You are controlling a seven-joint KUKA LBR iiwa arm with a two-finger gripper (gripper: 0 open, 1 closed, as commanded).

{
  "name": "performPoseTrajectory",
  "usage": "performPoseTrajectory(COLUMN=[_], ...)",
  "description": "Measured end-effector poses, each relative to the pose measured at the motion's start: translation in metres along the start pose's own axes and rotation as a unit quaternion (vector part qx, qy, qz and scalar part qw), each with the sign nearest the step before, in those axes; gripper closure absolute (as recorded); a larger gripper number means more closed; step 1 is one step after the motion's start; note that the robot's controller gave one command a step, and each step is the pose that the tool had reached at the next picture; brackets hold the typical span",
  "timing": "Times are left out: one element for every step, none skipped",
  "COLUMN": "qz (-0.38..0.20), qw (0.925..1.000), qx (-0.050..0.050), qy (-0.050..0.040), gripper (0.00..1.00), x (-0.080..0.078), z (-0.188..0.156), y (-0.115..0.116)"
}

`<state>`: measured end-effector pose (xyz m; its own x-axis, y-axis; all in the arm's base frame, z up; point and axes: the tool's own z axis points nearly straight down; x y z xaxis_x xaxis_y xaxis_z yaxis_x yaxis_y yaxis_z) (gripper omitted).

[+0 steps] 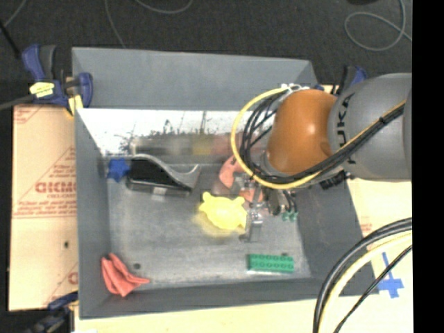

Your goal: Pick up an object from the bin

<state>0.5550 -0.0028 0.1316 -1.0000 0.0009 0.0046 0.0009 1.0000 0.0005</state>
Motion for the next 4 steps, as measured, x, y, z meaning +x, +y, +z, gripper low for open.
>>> performPoseTrajectory(qz=[0.000,-0.022,-0.022,-0.022], qw=[1.0000,0.9997,0.9998,0.9997], qx=[0.000,0.000,0.000,0.000], qy=[-0.0037,-0.0014,-0.0014,-0.0023], gripper=[0.00,1.00,1.00,1.00], x=[-0.002,-0.005,-0.005,-0.006], z=[-0.005,0.053,0.053,0.036], y=[0.000,0.000,0.000,0.000])
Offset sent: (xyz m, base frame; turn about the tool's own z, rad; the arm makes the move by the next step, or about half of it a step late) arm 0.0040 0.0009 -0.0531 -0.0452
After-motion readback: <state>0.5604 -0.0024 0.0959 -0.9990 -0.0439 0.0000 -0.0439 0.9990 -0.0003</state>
